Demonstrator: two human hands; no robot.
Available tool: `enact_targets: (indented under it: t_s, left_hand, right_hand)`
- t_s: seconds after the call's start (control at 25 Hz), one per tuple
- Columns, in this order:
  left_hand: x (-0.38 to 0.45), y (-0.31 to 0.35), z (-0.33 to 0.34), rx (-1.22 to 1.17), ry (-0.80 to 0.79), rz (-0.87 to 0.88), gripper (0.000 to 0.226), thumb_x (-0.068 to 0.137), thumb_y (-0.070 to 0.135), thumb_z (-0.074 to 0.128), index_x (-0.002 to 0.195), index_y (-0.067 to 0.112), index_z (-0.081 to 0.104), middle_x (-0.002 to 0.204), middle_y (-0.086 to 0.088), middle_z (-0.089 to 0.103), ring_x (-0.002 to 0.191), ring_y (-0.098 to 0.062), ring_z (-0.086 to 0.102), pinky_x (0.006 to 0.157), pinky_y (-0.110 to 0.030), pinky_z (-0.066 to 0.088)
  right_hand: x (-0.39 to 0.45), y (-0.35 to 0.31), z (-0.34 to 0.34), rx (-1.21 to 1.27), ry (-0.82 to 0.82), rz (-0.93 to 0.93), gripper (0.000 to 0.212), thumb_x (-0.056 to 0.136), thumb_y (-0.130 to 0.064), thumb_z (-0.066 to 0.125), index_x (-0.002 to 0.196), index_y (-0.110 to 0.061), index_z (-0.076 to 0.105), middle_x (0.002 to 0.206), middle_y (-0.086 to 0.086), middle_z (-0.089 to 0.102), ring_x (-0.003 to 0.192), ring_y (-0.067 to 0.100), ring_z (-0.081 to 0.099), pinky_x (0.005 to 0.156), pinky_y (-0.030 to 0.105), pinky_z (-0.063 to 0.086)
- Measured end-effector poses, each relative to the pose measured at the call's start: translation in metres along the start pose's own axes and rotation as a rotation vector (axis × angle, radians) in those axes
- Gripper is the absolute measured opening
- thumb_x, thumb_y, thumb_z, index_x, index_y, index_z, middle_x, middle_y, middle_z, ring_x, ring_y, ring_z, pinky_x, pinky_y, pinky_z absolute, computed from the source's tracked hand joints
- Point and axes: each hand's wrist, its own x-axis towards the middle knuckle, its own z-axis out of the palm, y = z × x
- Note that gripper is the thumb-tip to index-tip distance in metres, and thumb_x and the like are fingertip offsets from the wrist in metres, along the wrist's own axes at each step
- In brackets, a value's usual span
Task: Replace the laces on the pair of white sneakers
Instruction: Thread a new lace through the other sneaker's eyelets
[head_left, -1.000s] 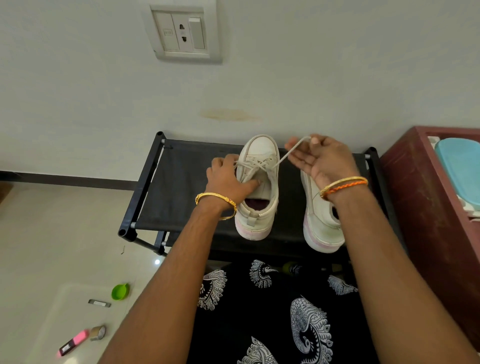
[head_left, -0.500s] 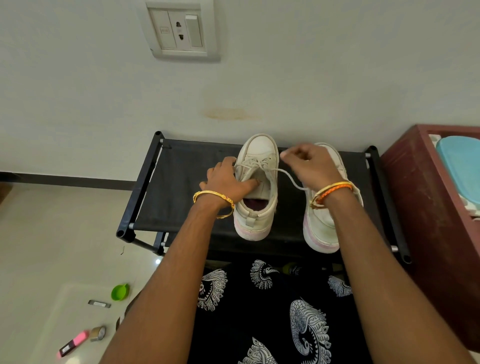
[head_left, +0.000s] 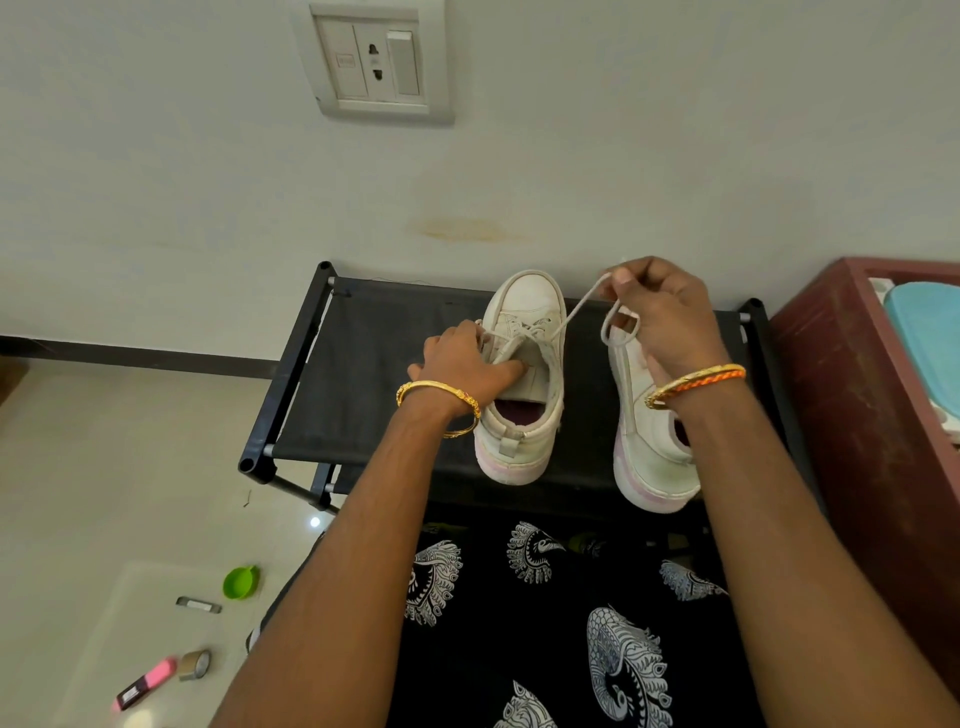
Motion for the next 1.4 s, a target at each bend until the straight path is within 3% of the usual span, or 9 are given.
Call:
enact_targets:
  t_s: [0.08, 0.2, 0.28, 0.4, 0.64, 0.8, 1.0, 1.24, 1.4]
  left_hand:
    - [0.001, 0.000, 0.000, 0.001, -0.013, 0.013, 0.050, 0.074, 0.058, 0.065, 0.104, 0.023, 0.045, 0.110, 0.001, 0.053, 0.109, -0.024, 0.050, 0.096, -0.051, 0.043]
    - [0.001, 0.003, -0.005, -0.195, -0.065, -0.020, 0.059, 0.063, 0.077, 0.054, 0.092, 0.025, 0.046, 0.099, 0.003, 0.056, 0.098, -0.022, 0.056, 0.092, -0.047, 0.047]
    - [0.002, 0.005, -0.003, -0.330, -0.076, -0.056, 0.050, 0.080, 0.071, 0.046, 0.090, 0.022, 0.048, 0.090, 0.001, 0.056, 0.086, -0.017, 0.056, 0.084, -0.036, 0.049]
    - [0.005, 0.008, 0.002, -0.398, 0.055, -0.042, 0.036, 0.091, 0.049, 0.051, 0.073, 0.018, 0.047, 0.073, 0.001, 0.053, 0.071, -0.015, 0.051, 0.076, -0.036, 0.047]
    - [0.009, 0.011, 0.004, -0.579, 0.213, -0.118, 0.029, 0.089, 0.024, 0.063, 0.066, 0.011, 0.050, 0.088, -0.014, 0.065, 0.084, -0.022, 0.060, 0.084, -0.037, 0.052]
    - [0.009, 0.009, 0.000, -0.586, 0.271, -0.163, 0.037, 0.086, 0.015, 0.066, 0.057, 0.010, 0.044, 0.063, -0.007, 0.051, 0.059, -0.014, 0.048, 0.085, -0.034, 0.051]
    - [0.009, 0.012, -0.002, -0.496, 0.352, -0.208, 0.038, 0.086, 0.017, 0.066, 0.055, 0.012, 0.045, 0.057, -0.003, 0.047, 0.052, -0.011, 0.041, 0.071, -0.028, 0.047]
    - [0.008, 0.009, -0.008, -0.430, 0.246, -0.230, 0.033, 0.088, 0.029, 0.063, 0.062, 0.017, 0.046, 0.066, -0.001, 0.052, 0.062, -0.013, 0.047, 0.076, -0.033, 0.047]
    - [-0.003, 0.007, -0.018, -0.218, 0.361, -0.019, 0.015, 0.090, 0.041, 0.056, 0.088, 0.028, 0.051, 0.109, 0.003, 0.057, 0.108, -0.016, 0.050, 0.097, -0.045, 0.039]
  right_hand:
    - [-0.002, -0.002, -0.001, 0.181, -0.073, 0.030, 0.025, 0.097, -0.008, 0.046, 0.076, -0.017, 0.056, 0.079, -0.003, 0.070, 0.087, 0.021, 0.067, 0.081, 0.033, 0.054]
    - [-0.004, -0.002, 0.005, 0.369, -0.083, 0.198, 0.022, 0.097, -0.011, 0.045, 0.077, -0.011, 0.052, 0.062, 0.000, 0.067, 0.062, 0.018, 0.068, 0.069, 0.034, 0.058]
    - [-0.001, 0.007, 0.008, 0.005, -0.020, 0.182, 0.021, 0.094, -0.027, 0.053, 0.081, -0.011, 0.057, 0.063, -0.002, 0.061, 0.056, 0.010, 0.061, 0.066, 0.031, 0.054]
    - [-0.002, 0.026, 0.019, -0.618, -0.166, 0.100, 0.035, 0.090, -0.047, 0.054, 0.089, -0.013, 0.061, 0.074, -0.007, 0.056, 0.070, 0.008, 0.053, 0.071, 0.031, 0.047]
    - [-0.001, 0.029, 0.025, -0.666, -0.212, 0.048, 0.030, 0.096, -0.035, 0.049, 0.074, -0.015, 0.051, 0.065, -0.002, 0.050, 0.060, 0.010, 0.045, 0.054, 0.023, 0.033]
    - [-0.001, 0.033, 0.021, -0.667, -0.202, 0.042, 0.027, 0.096, -0.030, 0.050, 0.077, -0.011, 0.053, 0.071, 0.002, 0.054, 0.062, 0.012, 0.047, 0.058, 0.025, 0.035]
    - [0.000, 0.031, 0.014, -0.689, -0.150, 0.034, 0.024, 0.096, -0.024, 0.052, 0.081, -0.006, 0.056, 0.063, 0.000, 0.048, 0.058, 0.011, 0.042, 0.052, 0.021, 0.032]
    - [-0.004, 0.028, 0.013, -0.545, -0.145, 0.110, 0.023, 0.094, -0.027, 0.056, 0.085, -0.008, 0.063, 0.075, 0.002, 0.064, 0.064, 0.010, 0.052, 0.060, 0.023, 0.040]
    - [-0.009, -0.005, 0.004, -0.080, -0.175, 0.250, 0.010, 0.095, -0.008, 0.052, 0.093, -0.010, 0.061, 0.072, 0.002, 0.066, 0.056, 0.006, 0.058, 0.053, 0.018, 0.052]
